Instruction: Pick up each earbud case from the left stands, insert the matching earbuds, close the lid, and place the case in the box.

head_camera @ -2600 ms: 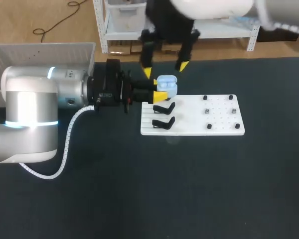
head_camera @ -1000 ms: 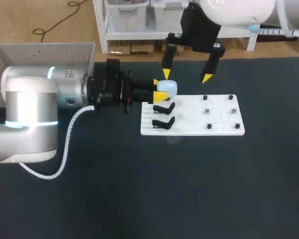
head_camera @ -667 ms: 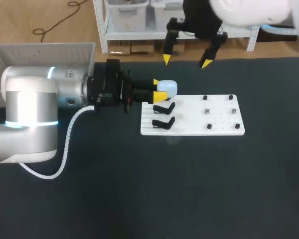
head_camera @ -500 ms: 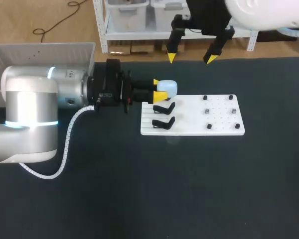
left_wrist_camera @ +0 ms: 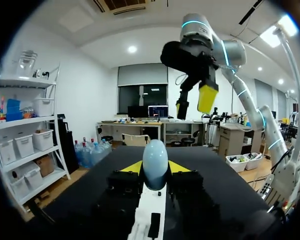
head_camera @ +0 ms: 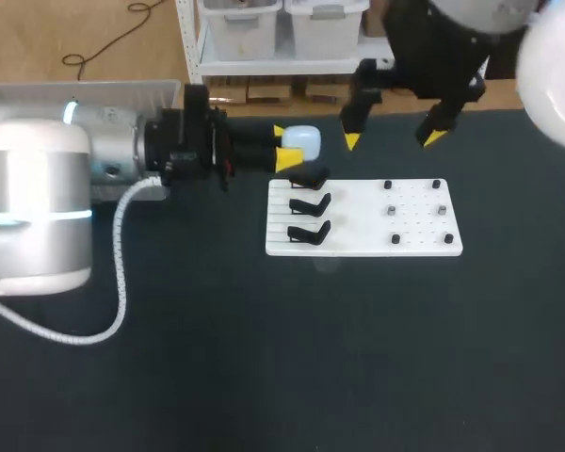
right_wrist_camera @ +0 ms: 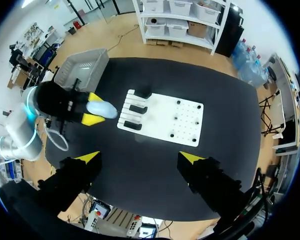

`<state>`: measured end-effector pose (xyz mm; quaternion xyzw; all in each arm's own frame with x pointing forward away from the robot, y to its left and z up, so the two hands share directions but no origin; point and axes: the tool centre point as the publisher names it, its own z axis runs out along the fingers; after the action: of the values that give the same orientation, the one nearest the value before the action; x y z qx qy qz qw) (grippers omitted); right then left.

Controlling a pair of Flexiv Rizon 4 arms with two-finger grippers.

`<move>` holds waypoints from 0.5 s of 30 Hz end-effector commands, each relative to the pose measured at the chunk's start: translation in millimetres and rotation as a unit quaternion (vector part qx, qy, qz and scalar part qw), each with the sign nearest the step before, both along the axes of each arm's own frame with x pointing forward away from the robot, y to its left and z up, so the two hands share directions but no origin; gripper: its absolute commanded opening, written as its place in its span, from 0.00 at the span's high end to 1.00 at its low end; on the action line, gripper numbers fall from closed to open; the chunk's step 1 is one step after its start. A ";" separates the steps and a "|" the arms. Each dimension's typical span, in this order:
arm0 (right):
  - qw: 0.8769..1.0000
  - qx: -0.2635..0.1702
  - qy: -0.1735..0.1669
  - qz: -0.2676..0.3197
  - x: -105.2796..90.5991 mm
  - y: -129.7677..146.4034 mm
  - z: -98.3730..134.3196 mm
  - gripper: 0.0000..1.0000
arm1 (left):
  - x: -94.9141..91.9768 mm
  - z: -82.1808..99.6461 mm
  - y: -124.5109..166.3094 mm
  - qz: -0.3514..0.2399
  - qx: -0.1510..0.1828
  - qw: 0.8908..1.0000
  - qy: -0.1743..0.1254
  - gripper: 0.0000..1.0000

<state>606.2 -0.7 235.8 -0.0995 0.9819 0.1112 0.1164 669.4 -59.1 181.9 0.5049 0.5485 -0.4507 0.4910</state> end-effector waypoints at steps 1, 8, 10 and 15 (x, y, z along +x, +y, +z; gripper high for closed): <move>0.995 0.022 -0.092 -0.020 -8.0 -3.1 -1.7 0.00 | -8.8 29.5 22.2 0.068 0.020 0.997 -0.015 1.00; 0.995 0.022 -0.092 -0.020 -8.0 -3.1 -1.7 0.00 | 29.8 55.9 84.2 0.181 0.051 0.982 -0.038 1.00; 0.995 0.022 -0.092 -0.020 -8.0 -3.1 -1.7 0.00 | 44.9 61.6 105.1 0.219 0.060 0.973 -0.036 1.00; 0.995 0.022 -0.092 -0.020 -8.0 -3.1 -1.7 0.00 | 77.1 68.3 154.3 0.302 0.070 0.950 -0.024 1.00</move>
<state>601.0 -2.5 235.5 -0.0915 0.9711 0.1184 0.1860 749.2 73.9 244.9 0.4247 0.6605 -0.2986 0.5424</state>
